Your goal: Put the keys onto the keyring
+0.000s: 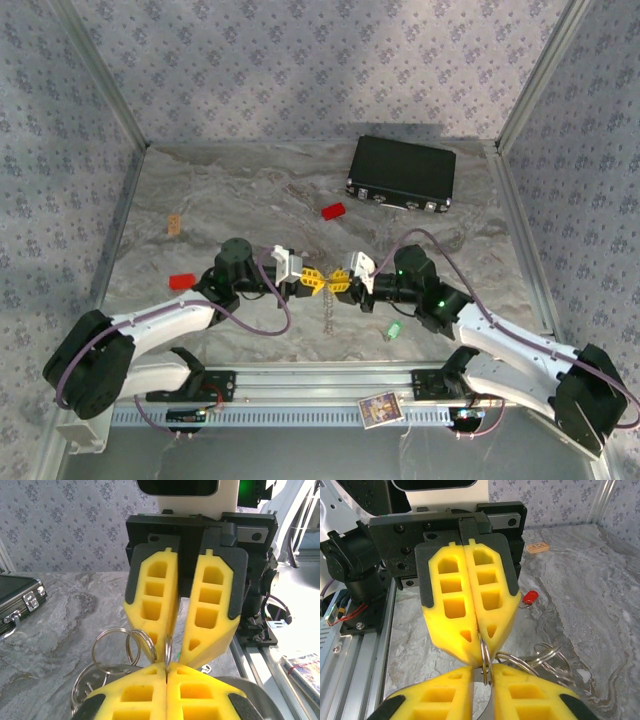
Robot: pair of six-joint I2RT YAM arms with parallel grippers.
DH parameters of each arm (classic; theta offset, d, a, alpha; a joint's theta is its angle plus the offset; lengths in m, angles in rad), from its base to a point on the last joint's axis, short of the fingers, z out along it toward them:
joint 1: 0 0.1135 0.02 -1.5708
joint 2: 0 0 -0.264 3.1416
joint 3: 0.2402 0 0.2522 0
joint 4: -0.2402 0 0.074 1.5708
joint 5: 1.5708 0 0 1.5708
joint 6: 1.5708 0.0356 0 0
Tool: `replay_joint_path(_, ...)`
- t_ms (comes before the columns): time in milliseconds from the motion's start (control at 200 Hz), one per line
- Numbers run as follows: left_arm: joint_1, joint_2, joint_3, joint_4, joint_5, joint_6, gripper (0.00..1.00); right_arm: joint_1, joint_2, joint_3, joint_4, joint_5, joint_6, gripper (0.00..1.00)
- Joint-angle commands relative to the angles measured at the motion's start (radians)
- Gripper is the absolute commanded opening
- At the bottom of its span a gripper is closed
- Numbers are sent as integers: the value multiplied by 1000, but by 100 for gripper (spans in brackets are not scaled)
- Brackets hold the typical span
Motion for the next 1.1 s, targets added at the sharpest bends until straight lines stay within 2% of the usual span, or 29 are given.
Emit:
replay_joint_path(0,-8,-2,45,30,39,10,0,8,20,43,39,-31,-10,4)
replay_joint_path(30,-8,-3,46,21,33,11,0,7,23,48,32,-35,-16,0)
replay_joint_path(90,-8,-12,50,-18,21,30,0,8,22,58,10,-32,-30,0)
replay_joint_path(245,-7,-43,67,-150,-29,90,22,9,13,101,-116,-1,-92,0)
replay_joint_path(360,-7,-63,84,-242,-64,139,26,10,30,160,-254,12,-156,0)
replay_joint_path(455,-10,-64,115,-349,-89,187,34,11,51,212,-360,20,-201,0)
replay_joint_path(560,-9,-60,147,-455,-107,237,35,12,82,273,-468,40,-246,0)
replay_joint_path(879,-10,-94,129,-447,-121,242,36,24,178,444,-720,111,-338,0)
replay_joint_path(1029,-7,-131,87,-389,-138,205,37,30,193,490,-778,128,-371,0)
replay_joint_path(1094,-2,-142,69,-359,-141,179,40,31,199,503,-796,131,-385,0)
